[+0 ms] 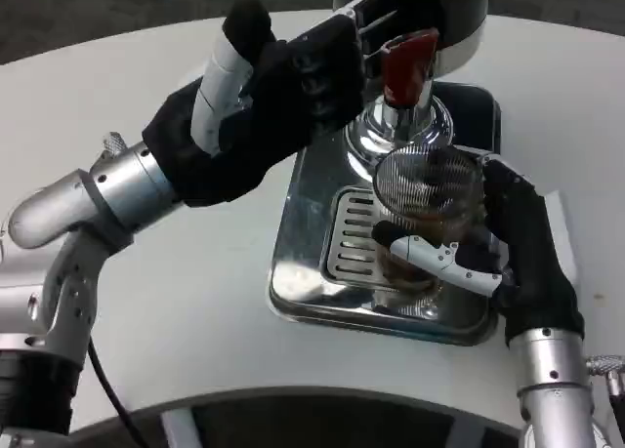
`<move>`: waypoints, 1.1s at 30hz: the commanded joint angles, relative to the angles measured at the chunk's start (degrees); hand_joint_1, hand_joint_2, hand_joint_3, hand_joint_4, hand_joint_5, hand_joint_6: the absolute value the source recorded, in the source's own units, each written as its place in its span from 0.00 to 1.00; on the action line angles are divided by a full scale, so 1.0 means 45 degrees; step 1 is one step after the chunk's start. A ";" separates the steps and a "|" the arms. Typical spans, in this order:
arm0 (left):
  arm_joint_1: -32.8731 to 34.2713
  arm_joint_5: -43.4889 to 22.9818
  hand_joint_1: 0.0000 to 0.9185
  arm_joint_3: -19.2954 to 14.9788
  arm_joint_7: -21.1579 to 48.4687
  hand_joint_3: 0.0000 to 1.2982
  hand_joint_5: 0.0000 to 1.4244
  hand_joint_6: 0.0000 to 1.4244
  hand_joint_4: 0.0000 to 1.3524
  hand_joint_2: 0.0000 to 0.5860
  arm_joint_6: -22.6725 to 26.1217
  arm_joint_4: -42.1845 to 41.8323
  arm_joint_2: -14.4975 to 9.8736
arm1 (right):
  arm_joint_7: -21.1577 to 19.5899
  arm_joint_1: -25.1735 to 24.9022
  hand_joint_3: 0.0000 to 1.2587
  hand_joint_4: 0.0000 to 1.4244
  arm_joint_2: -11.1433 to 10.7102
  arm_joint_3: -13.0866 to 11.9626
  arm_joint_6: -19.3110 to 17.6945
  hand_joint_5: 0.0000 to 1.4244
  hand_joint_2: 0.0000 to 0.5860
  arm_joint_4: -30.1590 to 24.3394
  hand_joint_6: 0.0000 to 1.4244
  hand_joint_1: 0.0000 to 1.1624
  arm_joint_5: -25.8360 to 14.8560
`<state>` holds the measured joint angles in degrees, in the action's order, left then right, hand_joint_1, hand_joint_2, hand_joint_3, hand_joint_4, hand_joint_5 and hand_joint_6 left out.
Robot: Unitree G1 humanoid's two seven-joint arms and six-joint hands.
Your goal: Grasp the cup under the faucet to collect the drink, then remove the cup.
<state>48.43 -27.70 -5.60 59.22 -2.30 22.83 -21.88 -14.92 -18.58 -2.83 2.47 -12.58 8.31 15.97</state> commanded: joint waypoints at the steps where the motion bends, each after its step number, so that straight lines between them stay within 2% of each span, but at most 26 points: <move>1: -0.0663 0.0331 0.00 -0.0145 0.0022 0.00 0.00 0.00 0.00 0.08 0.0322 -0.0542 -0.0679 | 0.0020 0.0560 0.57 0.52 0.0009 -0.0129 0.0198 0.63 0.24 -0.0542 0.68 0.89 -0.0041; 8: -0.0972 0.0010 0.00 -0.0509 0.0054 0.00 0.00 0.00 0.00 0.08 0.1071 -0.1750 -0.1371 | 0.0158 0.0932 0.57 0.52 0.0027 -0.0059 0.0387 0.63 0.24 -0.1305 0.68 0.89 0.0022; 14: -0.1412 -0.0435 0.00 -0.0915 -0.0029 0.00 0.00 0.00 0.00 0.08 0.1896 -0.3008 -0.1650 | 0.0152 0.1071 0.57 0.53 0.0070 -0.0057 0.0468 0.63 0.24 -0.1521 0.68 0.89 0.0020; 20: -0.2216 -0.1033 0.00 -0.1575 -0.0205 0.01 0.00 0.00 0.00 0.09 0.2635 -0.4254 -0.2197 | 0.0259 0.1285 0.57 0.53 0.0097 -0.0058 0.0558 0.63 0.24 -0.2007 0.68 0.89 -0.0033; 26: -0.3089 -0.1294 0.00 -0.2243 -0.0385 0.01 0.00 0.00 0.00 0.09 0.2860 -0.4917 -0.2676 | 0.0455 0.1565 0.57 0.54 0.0158 -0.0014 0.0688 0.64 0.24 -0.2696 0.68 0.89 -0.0091; 33: -0.4643 -0.1371 0.00 -0.3012 -0.0287 0.03 0.00 0.00 0.00 0.09 0.2639 -0.5298 -0.3253 | 0.0948 0.2192 0.57 0.54 0.0214 0.0067 0.1068 0.64 0.24 -0.4270 0.68 0.89 -0.0218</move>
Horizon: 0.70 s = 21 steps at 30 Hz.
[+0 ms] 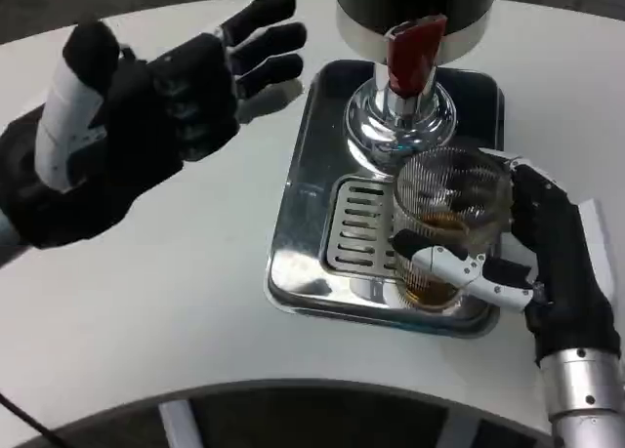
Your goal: Grasp the cup under the faucet to collect the drink, then remove the cup.
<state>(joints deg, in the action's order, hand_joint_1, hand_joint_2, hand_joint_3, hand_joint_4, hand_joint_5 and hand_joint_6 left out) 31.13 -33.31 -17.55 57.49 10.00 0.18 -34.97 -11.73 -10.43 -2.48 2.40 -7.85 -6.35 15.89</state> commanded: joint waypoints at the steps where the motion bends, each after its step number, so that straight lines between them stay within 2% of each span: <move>1: -0.1039 -0.0094 0.00 -0.0442 0.0112 0.03 0.00 0.00 0.00 0.09 -0.0155 -0.0306 -0.0400 | 0.0327 0.0495 0.57 0.54 0.0132 0.0094 0.0082 0.64 0.24 -0.1257 0.68 0.89 -0.0218; 8: -0.3173 0.0678 0.00 -0.0923 0.0125 0.06 0.00 0.00 0.00 0.09 -0.1351 -0.0790 -0.0934 | 0.1098 0.1322 0.57 0.54 0.0044 0.0144 0.0677 0.64 0.24 -0.2981 0.68 0.89 -0.0422; 13: -0.3994 0.1190 0.00 -0.1085 -0.0084 0.07 0.00 0.00 0.00 0.09 -0.2109 -0.1249 -0.1131 | 0.1671 0.1983 0.57 0.54 -0.0083 0.0181 0.1082 0.64 0.24 -0.4101 0.68 0.89 -0.0590; 21: -0.5248 0.2879 0.00 -0.1493 -0.0667 0.09 0.00 0.00 0.00 0.09 -0.4011 -0.2876 -0.1718 | 0.2710 0.3287 0.57 0.54 -0.0321 0.0214 0.1826 0.64 0.24 -0.6153 0.68 0.89 -0.0895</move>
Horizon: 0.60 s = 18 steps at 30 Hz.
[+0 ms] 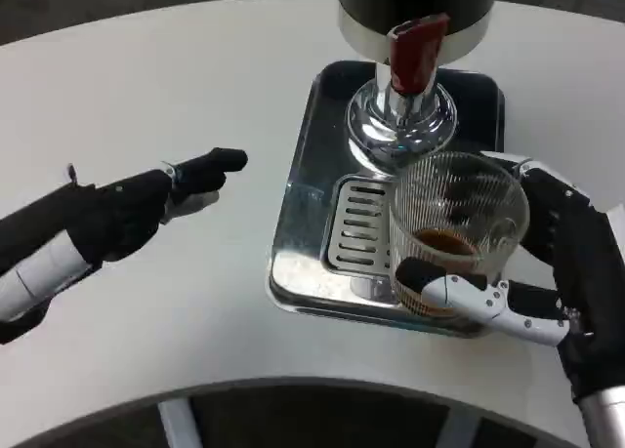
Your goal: Grasp the cup under the faucet to collect the drink, then remove the cup.
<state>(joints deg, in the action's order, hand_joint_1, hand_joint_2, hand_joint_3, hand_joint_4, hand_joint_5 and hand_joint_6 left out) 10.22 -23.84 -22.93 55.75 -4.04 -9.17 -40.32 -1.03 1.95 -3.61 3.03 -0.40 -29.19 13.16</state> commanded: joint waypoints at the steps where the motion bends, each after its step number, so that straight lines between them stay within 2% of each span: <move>1: -0.0705 0.0923 0.00 -0.0324 -0.0367 0.09 0.00 0.00 0.00 0.09 -0.1037 -0.0985 -0.0598 | 0.0438 0.0689 0.57 0.54 -0.0095 0.0071 0.0273 0.64 0.24 -0.1339 0.68 0.89 -0.0324; 11: -0.1548 0.2405 0.00 -0.0450 -0.1172 0.10 0.00 0.00 0.00 0.09 -0.2469 -0.2544 -0.1176 | 0.1191 0.1407 0.57 0.54 -0.0366 0.0061 0.1158 0.64 0.24 -0.2997 0.68 0.89 -0.0741; 18: -0.2358 0.2534 0.00 -0.0684 -0.1129 0.10 0.00 0.00 0.00 0.09 -0.3360 -0.3209 -0.1338 | 0.1545 0.1596 0.57 0.54 -0.0422 0.0297 0.1643 0.64 0.24 -0.3727 0.68 0.89 -0.0875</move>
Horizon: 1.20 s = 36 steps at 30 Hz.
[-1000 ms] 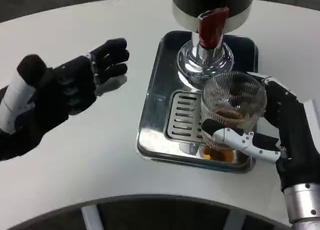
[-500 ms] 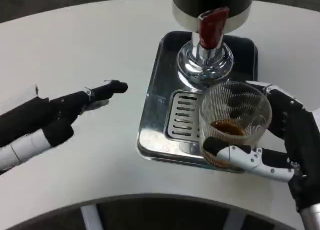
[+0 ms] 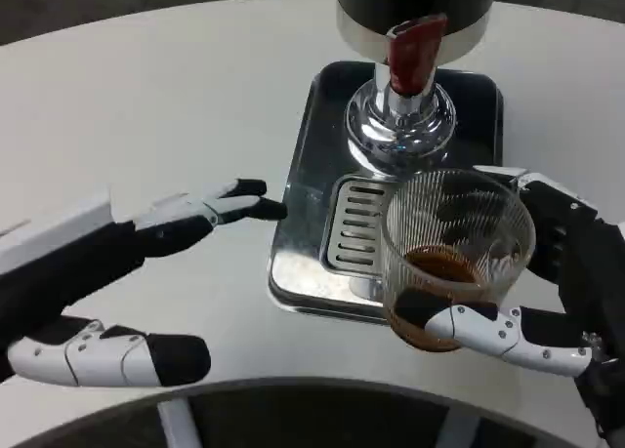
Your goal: Grasp the cup under the faucet to collect the drink, then remove the cup.
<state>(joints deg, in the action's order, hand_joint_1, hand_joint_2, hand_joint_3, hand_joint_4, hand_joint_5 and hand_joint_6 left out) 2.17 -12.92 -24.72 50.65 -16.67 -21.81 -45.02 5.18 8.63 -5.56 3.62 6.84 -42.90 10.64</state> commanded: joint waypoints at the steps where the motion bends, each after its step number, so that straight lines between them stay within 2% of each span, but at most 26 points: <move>1: -0.0701 0.0080 0.00 -0.0342 0.0058 0.10 0.00 0.00 0.00 0.09 -0.0747 -0.0545 -0.0329 | 0.0193 0.0130 0.57 0.54 0.0006 0.0197 0.0090 0.64 0.24 -0.0757 0.68 0.89 -0.0337; 8: -0.1371 -0.0117 0.00 -0.0436 0.0430 0.10 0.00 0.00 0.00 0.09 -0.1902 -0.1070 -0.0732 | 0.0515 0.0352 0.57 0.54 -0.0159 0.0566 0.0529 0.64 0.24 -0.1361 0.68 0.89 -0.0534; 18: -0.2049 -0.0210 0.00 -0.1054 0.0404 0.08 0.00 0.00 0.00 0.10 -0.4581 -0.1271 -0.0747 | 0.1053 0.0664 0.57 0.54 -0.0537 0.0778 0.1396 0.64 0.23 -0.2411 0.68 0.88 -0.1010; 24: -0.2485 -0.0389 0.00 -0.1253 0.0281 0.07 0.00 0.00 0.00 0.10 -0.5743 -0.0968 -0.0717 | 0.1161 0.0981 0.57 0.54 -0.0636 0.0976 0.1762 0.64 0.23 -0.2951 0.68 0.88 -0.1098; 30: -0.2765 -0.0651 0.00 -0.1436 0.0113 0.06 0.00 0.00 0.00 0.10 -0.6710 -0.0630 -0.0637 | 0.1181 0.1150 0.56 0.54 -0.0751 0.0771 0.2092 0.64 0.23 -0.3456 0.68 0.88 -0.1261; 36: -0.3035 -0.0713 0.00 -0.1633 0.0077 0.06 0.00 0.00 0.00 0.10 -0.7063 -0.0492 -0.0727 | 0.1215 0.1100 0.56 0.54 -0.0934 0.0519 0.2343 0.64 0.23 -0.3720 0.68 0.88 -0.1454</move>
<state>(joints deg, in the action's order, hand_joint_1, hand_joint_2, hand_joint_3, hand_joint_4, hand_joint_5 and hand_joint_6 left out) -10.29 -15.21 -30.98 51.66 -47.26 -24.18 -47.52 10.44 13.62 -9.70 6.45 17.56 -57.33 5.41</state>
